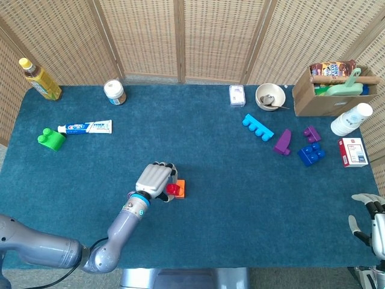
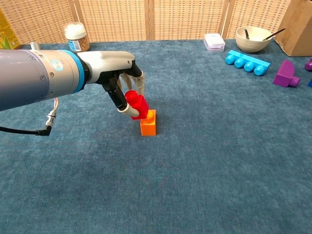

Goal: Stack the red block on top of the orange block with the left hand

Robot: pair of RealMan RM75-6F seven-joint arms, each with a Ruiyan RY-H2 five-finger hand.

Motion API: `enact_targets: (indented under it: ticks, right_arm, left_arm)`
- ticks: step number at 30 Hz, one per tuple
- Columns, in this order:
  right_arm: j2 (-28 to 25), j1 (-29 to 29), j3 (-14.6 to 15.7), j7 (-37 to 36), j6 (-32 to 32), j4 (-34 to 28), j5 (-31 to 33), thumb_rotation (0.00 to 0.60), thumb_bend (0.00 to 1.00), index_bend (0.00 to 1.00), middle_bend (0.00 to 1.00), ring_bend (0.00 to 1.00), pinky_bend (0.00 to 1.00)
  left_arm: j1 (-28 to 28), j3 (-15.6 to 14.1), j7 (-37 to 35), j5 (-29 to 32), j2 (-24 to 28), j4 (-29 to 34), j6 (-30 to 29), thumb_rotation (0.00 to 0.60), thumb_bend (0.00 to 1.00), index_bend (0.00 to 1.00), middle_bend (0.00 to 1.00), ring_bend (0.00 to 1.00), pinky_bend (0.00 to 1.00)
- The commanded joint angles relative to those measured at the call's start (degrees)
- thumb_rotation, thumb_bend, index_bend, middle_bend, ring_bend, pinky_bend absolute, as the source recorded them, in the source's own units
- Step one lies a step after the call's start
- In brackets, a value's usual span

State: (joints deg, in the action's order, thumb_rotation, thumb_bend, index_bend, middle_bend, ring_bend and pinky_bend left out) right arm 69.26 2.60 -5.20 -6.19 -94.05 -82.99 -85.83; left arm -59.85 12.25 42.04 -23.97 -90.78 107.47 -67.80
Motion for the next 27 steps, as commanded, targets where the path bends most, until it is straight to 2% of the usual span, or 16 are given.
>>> enact_targets:
  ticks: [1, 27]
  right_arm:
    - [0.0, 0.0, 0.0, -0.1, 0.0, 0.1, 0.0, 0.600, 0.32, 0.33, 0.36, 0.28, 0.37]
    - [0.4, 0.9, 0.0, -2.1, -0.4, 1.6, 0.1, 0.600, 0.32, 0.33, 0.36, 0.28, 0.37]
  left_arm:
    - [-0.1, 0.0, 0.2, 0.2, -0.2, 0.0, -0.2, 0.600, 0.31, 0.51, 0.28, 0.26, 0.27]
    - [-1.8, 1.4, 2.2, 3.2, -1.2, 0.6, -1.5, 0.600, 0.31, 0.51, 0.28, 0.26, 0.28]
